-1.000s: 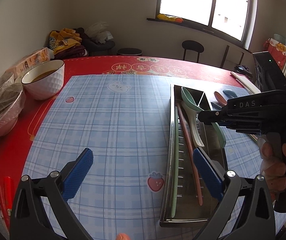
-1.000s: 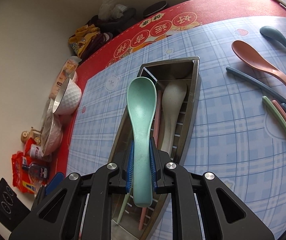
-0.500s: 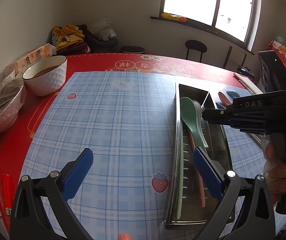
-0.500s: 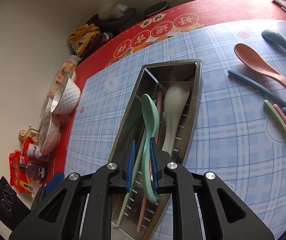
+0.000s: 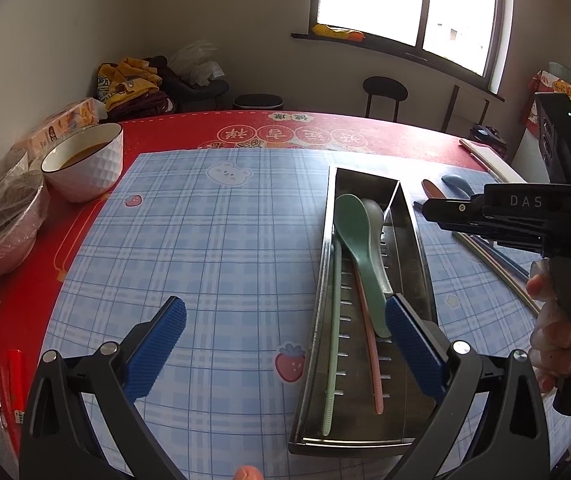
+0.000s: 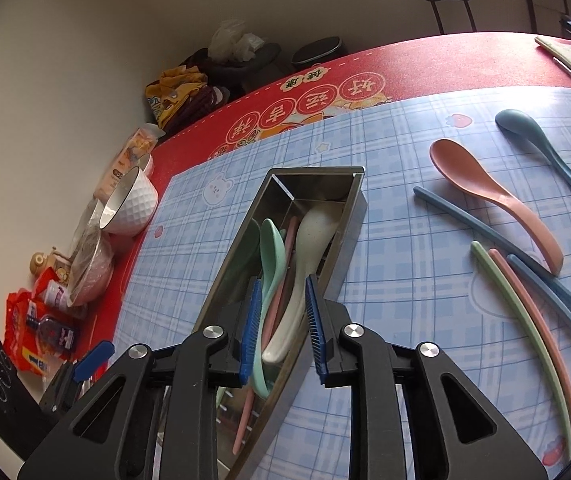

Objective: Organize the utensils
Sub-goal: 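Lower the green spoon into the steel caddy and open the right tool, then withdraw both open tools from the caddy toward the remaining utensils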

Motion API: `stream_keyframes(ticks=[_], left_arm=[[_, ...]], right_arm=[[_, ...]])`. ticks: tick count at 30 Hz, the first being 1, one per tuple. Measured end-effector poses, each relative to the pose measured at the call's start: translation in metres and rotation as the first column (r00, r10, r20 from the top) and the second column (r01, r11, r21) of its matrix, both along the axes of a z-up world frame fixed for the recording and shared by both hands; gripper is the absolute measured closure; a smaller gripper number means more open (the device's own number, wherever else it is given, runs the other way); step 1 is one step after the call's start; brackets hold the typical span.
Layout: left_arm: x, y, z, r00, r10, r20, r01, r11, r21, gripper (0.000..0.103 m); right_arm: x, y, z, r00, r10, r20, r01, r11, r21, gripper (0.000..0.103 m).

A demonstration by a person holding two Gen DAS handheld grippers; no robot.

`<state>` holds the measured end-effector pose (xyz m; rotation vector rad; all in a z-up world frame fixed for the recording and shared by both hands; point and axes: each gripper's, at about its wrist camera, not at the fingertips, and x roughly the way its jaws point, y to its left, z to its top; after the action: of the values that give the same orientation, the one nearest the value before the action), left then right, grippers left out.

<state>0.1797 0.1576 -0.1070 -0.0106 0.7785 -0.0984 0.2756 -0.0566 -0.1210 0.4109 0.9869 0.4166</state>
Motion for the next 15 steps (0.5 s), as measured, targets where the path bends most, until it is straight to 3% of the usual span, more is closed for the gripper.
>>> stream_keyframes(ticks=[2, 7, 11, 15], left_arm=[[-0.002, -0.005, 0.002, 1.000, -0.005, 0.003, 0.005, 1.000, 0.005, 0.006], [-0.005, -0.021, 0.007, 1.000, -0.027, 0.008, 0.026, 1.000, 0.012, 0.006], [-0.007, -0.038, 0.011, 0.999, -0.053, 0.011, 0.053, 0.999, 0.012, 0.006], [-0.007, -0.055, 0.011, 0.997, -0.082, 0.008, 0.082, 0.997, 0.008, 0.006]], right_arm=[[-0.005, -0.012, 0.003, 0.999, -0.017, 0.029, 0.018, 0.999, -0.028, 0.046], [-0.019, -0.046, 0.010, 0.995, -0.043, 0.085, 0.050, 0.995, -0.086, 0.036], [-0.033, -0.074, 0.016, 0.990, -0.057, 0.132, 0.074, 0.989, -0.128, 0.019], [-0.050, -0.103, 0.020, 0.979, -0.087, 0.185, 0.116, 0.981, -0.156, 0.017]])
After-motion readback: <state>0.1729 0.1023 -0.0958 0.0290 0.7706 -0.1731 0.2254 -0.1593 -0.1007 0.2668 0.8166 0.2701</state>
